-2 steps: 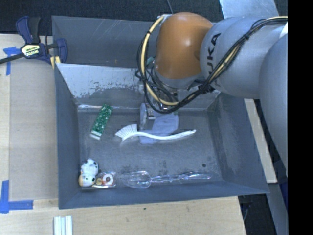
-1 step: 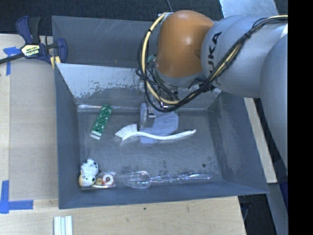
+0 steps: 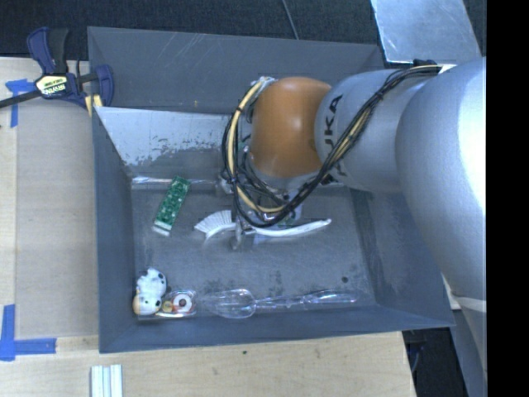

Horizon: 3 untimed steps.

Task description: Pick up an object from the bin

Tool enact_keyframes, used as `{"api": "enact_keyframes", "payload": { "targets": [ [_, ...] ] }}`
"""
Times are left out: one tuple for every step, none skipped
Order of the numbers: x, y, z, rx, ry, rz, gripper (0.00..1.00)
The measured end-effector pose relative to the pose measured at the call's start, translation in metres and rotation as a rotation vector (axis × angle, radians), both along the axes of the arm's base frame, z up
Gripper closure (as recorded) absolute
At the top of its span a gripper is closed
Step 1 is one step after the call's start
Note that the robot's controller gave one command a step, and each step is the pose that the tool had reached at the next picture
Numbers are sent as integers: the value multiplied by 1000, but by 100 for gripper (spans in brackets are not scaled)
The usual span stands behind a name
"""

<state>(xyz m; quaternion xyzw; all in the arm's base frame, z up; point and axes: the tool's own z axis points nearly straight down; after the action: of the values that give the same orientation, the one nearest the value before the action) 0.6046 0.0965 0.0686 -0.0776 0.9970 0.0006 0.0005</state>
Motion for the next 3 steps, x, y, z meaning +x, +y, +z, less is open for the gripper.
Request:
{"api": "enact_keyframes", "payload": {
  "targets": [
    [-9, 1, 3, 1, -17, 34, 0],
    [1, 0, 4, 3, -10, 4, 0],
    [-5, 1, 4, 3, -19, 26, 0]
  ]
}}
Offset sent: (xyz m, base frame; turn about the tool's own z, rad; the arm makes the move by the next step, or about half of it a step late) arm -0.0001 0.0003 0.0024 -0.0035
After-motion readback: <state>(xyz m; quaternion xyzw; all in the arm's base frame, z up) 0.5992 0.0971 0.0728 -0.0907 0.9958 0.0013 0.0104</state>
